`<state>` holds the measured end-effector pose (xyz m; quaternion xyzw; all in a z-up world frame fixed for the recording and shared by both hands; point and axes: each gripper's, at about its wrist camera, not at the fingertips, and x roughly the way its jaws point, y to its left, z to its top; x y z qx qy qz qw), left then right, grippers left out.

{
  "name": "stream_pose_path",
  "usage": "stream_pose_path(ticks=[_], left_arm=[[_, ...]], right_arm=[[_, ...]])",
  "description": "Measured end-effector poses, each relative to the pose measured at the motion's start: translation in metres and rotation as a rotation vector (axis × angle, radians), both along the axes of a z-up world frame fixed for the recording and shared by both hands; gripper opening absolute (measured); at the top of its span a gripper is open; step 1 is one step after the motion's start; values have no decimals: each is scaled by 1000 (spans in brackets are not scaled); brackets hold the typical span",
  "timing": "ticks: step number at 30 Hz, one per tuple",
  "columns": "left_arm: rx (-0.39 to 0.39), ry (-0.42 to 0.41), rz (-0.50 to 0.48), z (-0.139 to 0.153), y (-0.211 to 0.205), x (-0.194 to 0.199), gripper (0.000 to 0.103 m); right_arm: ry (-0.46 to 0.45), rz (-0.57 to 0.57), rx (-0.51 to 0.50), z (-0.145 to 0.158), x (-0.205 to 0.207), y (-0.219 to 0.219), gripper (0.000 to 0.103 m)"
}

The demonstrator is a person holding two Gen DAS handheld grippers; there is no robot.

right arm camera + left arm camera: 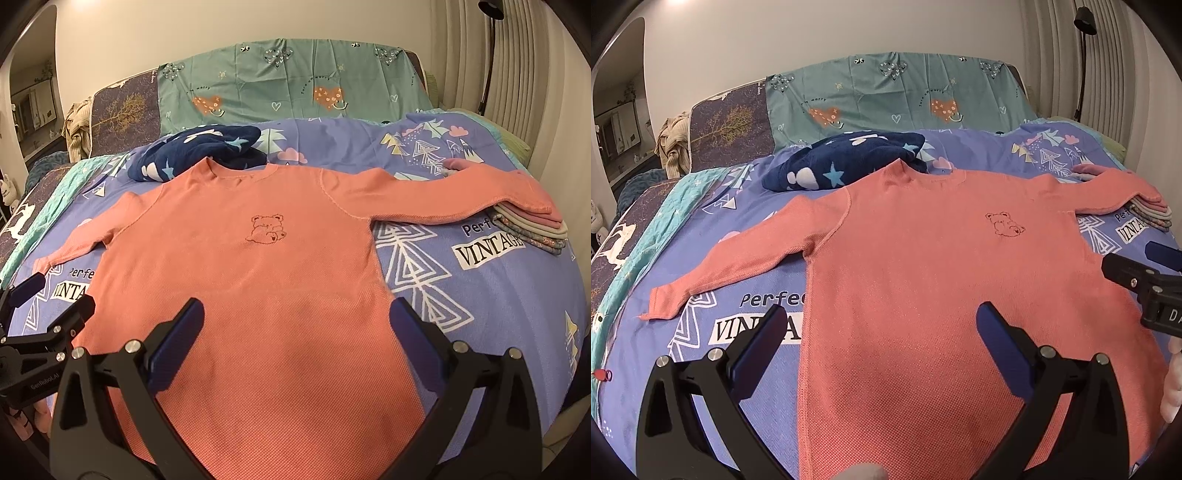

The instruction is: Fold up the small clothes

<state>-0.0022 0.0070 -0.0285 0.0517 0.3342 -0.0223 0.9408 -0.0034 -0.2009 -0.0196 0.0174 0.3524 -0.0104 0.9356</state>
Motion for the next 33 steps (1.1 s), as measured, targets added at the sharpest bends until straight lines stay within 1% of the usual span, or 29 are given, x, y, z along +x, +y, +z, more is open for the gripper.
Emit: stream_pose_path(ticks=[12,33], left_arm=[[16,3,-15,-3,-1,-2,102],[15,11,-14,-8,2,-3,102]], right_arm=[[1,4,-7,0,-1,2,101],[2,9,-16,1,-3,7,101]])
